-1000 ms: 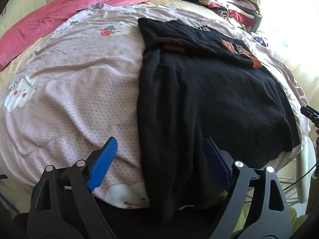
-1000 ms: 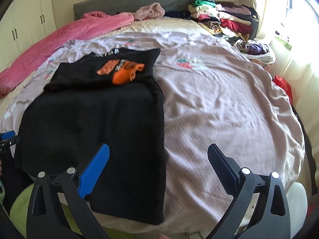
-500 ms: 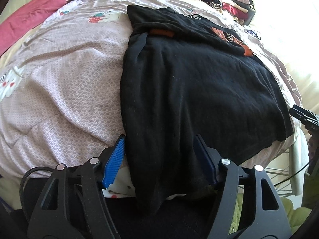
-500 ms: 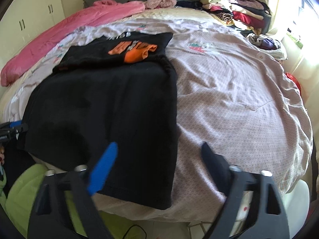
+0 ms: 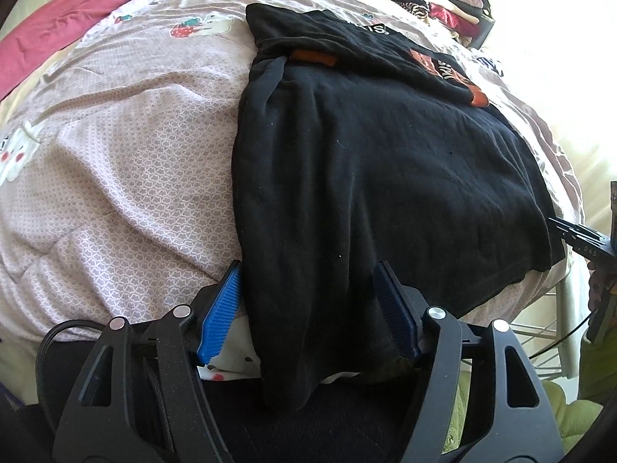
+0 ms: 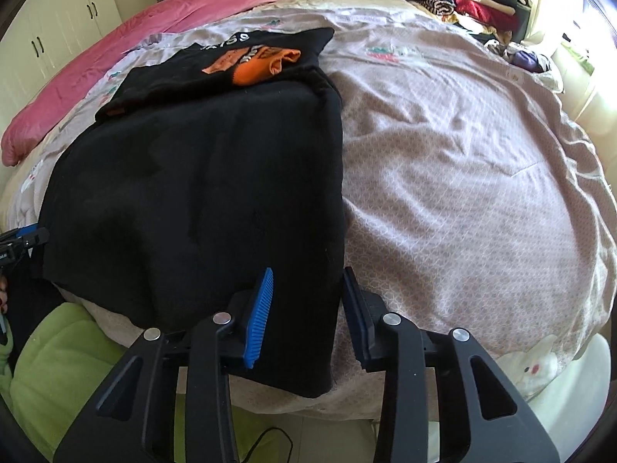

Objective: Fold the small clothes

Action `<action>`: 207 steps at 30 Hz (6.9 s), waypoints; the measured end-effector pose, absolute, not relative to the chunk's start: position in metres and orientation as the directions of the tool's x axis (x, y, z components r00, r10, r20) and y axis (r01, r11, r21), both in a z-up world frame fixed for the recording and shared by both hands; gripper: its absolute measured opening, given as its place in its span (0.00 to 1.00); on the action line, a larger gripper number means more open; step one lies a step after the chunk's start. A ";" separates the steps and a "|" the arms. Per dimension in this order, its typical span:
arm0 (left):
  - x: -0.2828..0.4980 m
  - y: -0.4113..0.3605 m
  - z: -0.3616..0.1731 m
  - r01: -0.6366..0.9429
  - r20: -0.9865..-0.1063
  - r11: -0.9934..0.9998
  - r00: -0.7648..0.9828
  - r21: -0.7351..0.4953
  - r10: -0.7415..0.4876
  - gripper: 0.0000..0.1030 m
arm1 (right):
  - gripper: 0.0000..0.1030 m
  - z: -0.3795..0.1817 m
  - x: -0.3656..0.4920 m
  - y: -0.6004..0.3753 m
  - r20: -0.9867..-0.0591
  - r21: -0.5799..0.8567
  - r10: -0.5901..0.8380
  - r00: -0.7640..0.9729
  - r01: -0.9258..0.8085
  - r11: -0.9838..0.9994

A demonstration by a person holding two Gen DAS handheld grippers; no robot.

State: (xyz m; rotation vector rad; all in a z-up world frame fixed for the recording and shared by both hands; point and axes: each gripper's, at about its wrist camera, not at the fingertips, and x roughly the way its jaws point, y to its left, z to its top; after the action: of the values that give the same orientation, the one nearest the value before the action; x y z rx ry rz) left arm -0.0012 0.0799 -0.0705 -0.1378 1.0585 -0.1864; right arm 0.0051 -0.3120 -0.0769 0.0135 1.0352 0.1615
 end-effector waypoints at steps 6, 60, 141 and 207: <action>-0.001 0.079 -0.071 0.088 -0.853 0.976 0.475 -0.198 -0.216 0.59 | 0.33 -0.080 0.008 -0.314 -0.848 0.113 0.159 0.505 -0.120 0.986; 0.092 0.117 0.053 0.015 -0.647 0.979 0.748 -0.205 -0.147 0.04 | 0.07 0.044 0.099 -0.329 -0.545 0.222 0.234 0.805 -0.131 0.966; 0.167 0.021 -0.049 0.148 -0.720 0.984 0.694 0.101 -0.031 0.44 | 0.46 -0.053 0.186 -0.228 -0.714 -0.011 0.156 0.682 -0.235 0.972; 0.272 0.145 -0.041 -0.107 -0.702 0.939 0.692 -0.328 -0.166 0.56 | 0.47 -0.036 0.305 -0.288 -0.711 0.065 0.032 0.703 0.020 0.998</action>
State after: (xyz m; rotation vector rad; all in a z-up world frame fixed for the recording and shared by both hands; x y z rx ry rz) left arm 0.2720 0.1451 -0.0411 -0.3609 0.8105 -0.0338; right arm 0.3046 -0.2877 -0.0362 0.0694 0.7916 0.0069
